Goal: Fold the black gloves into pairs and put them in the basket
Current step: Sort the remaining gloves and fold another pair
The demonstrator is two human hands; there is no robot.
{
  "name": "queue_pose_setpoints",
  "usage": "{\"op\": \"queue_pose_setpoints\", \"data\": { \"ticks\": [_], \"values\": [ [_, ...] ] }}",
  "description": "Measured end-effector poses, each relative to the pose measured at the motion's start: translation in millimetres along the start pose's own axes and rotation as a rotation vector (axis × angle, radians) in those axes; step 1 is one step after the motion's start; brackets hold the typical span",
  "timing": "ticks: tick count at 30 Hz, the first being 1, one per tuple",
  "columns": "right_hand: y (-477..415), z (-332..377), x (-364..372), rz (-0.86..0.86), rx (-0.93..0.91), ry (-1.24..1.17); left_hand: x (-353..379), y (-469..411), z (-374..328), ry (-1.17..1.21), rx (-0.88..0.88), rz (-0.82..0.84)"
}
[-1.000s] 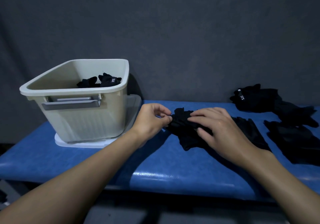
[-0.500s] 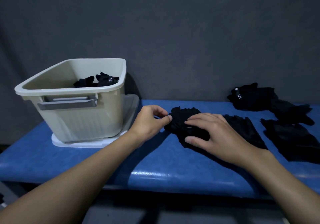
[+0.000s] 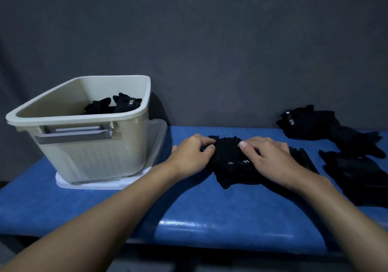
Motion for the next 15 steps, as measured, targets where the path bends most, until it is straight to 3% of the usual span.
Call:
{"op": "queue_pose_setpoints", "data": {
  "ticks": [15],
  "values": [
    [2.9, 2.3, -4.4, 0.006, 0.028, -0.064, -1.2, 6.8, -4.5, 0.243, 0.099, -0.038]
  ]
}}
Point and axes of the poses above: each hand's wrist, its own y-axis away from the middle knuckle, its own x-axis out of the palm, z = x × y, the point moved 3 cm from there along -y, towards the middle knuckle, and after that the axes turned 7 degrees about -x, right-handed, at the moved point
